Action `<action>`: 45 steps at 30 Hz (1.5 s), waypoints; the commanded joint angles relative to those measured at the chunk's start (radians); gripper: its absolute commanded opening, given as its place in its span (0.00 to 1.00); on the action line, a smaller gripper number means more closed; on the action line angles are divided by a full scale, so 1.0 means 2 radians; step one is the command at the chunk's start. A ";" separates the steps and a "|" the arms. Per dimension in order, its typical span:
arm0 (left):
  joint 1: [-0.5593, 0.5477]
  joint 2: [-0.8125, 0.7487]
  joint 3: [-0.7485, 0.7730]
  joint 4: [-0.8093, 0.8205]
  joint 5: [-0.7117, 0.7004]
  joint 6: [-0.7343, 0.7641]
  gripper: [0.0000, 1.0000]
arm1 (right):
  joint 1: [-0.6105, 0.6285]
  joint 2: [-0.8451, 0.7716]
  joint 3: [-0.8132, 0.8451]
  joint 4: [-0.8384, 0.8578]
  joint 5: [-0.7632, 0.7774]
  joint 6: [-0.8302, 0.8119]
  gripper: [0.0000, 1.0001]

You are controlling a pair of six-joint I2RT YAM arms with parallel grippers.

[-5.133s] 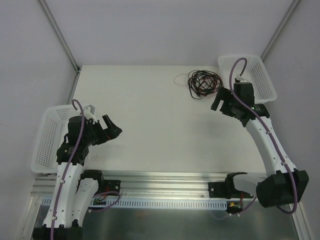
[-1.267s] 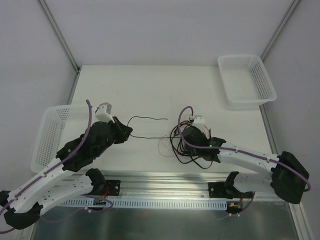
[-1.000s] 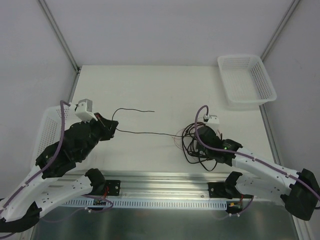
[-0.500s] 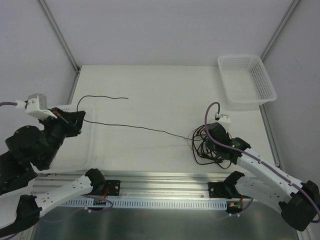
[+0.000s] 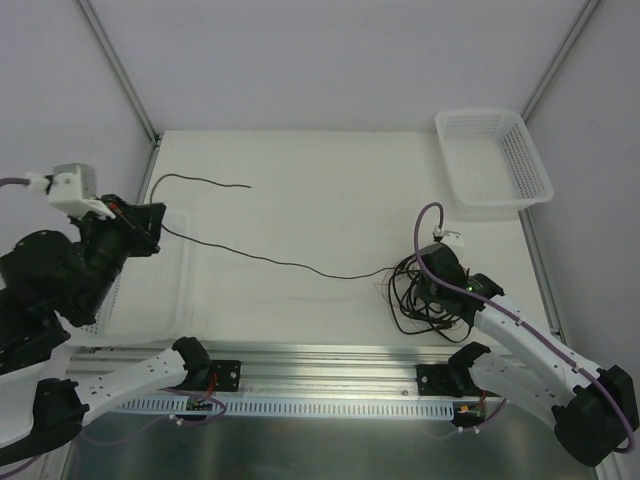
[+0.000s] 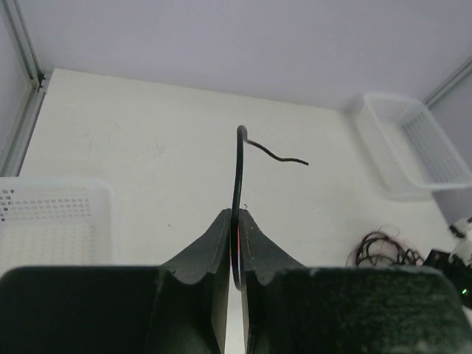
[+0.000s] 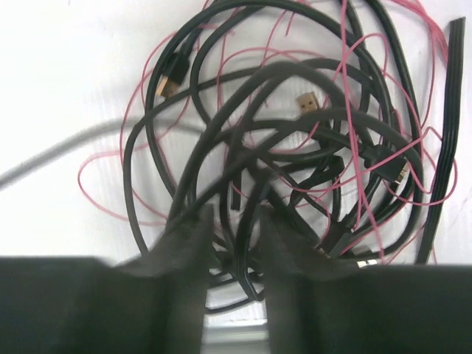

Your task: Untangle the cables

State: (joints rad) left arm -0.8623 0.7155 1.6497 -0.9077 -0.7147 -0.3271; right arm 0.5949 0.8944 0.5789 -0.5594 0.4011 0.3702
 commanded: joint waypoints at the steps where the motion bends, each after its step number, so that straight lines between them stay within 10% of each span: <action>1: 0.004 0.040 -0.084 0.000 0.083 -0.004 0.11 | -0.001 -0.016 0.028 -0.024 -0.035 -0.040 0.37; 10: 0.004 0.124 -0.319 0.102 0.156 -0.082 0.27 | 0.027 -0.054 0.073 -0.064 -0.088 -0.074 0.75; 18: -0.004 0.207 -0.326 0.245 0.344 0.009 0.82 | 0.034 -0.113 0.059 -0.078 -0.089 -0.063 0.85; 25: -0.027 0.336 -0.277 0.345 0.445 0.073 0.84 | 0.034 -0.150 0.037 -0.090 -0.042 -0.026 0.97; 38: -0.057 0.589 -0.166 0.409 0.484 0.076 0.66 | 0.034 -0.148 -0.002 -0.061 -0.024 0.036 0.97; 45: -0.057 0.574 -0.195 0.421 0.449 0.049 0.00 | 0.035 -0.087 -0.043 0.034 -0.062 0.068 0.97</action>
State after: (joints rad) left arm -0.9699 1.9255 1.2739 -0.1234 0.2176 -0.2062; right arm 0.6582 0.6838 0.5125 -0.6155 0.3126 0.4522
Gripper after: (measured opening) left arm 0.024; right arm 0.969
